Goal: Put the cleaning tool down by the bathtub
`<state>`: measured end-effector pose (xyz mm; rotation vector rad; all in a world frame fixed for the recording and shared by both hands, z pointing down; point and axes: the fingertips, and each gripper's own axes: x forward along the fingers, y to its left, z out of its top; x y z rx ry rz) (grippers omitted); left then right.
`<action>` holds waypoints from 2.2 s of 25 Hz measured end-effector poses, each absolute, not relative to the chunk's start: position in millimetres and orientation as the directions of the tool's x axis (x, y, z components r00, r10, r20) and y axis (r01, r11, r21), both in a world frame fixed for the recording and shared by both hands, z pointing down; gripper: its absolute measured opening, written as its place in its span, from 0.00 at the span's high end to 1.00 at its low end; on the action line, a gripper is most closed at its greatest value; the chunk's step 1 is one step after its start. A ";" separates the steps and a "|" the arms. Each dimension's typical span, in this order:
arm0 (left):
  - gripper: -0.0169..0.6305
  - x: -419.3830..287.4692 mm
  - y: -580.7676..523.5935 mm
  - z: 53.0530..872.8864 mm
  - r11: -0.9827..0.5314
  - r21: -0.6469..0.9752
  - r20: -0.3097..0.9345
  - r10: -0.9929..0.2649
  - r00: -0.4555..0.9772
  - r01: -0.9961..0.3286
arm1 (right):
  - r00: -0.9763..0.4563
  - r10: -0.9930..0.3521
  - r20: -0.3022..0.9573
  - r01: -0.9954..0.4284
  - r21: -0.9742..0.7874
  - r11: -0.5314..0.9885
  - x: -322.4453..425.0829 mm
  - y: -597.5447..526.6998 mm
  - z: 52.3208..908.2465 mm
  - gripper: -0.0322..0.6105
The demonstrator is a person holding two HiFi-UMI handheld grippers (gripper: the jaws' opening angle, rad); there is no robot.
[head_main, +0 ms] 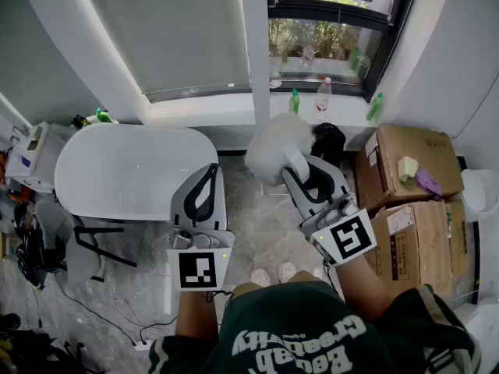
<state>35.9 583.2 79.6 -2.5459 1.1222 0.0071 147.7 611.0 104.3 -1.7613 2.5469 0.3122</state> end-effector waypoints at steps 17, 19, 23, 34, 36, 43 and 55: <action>0.96 40.0 581.0 74.4 -0.631 -0.281 -0.152 -0.715 0.683 -0.723 | -0.356 -0.917 -0.181 -0.934 0.102 0.343 154.1 613.0 96.0 0.81; 0.96 44.9 582.8 73.6 -0.633 -0.286 -0.153 -0.711 0.687 -0.719 | -0.355 -0.918 -0.177 -0.934 0.100 0.342 158.2 613.5 97.3 0.81; 0.96 56.8 586.5 75.1 -0.630 -0.287 -0.148 -0.716 0.683 -0.722 | -0.354 -0.921 -0.162 -0.935 0.094 0.343 170.9 614.9 101.7 0.81; 0.96 85.3 597.7 85.5 -0.627 -0.237 -0.144 -0.733 0.665 -0.742 | -0.387 -0.904 -0.181 -0.922 0.085 0.377 196.7 630.5 109.8 0.81; 0.96 89.8 600.2 84.2 -0.628 -0.243 -0.144 -0.730 0.668 -0.739 | -0.387 -0.905 -0.178 -0.922 0.081 0.378 201.5 633.0 111.4 0.81; 0.96 100.2 603.2 80.5 -0.627 -0.251 -0.147 -0.728 0.669 -0.738 | -0.390 -0.902 -0.183 -0.921 0.065 0.385 213.4 638.9 114.1 0.81; 0.96 115.6 576.9 78.6 -0.622 -0.313 -0.154 -0.713 0.684 -0.718 | -0.410 -0.892 -0.189 -0.912 0.077 0.403 218.3 606.7 118.6 0.81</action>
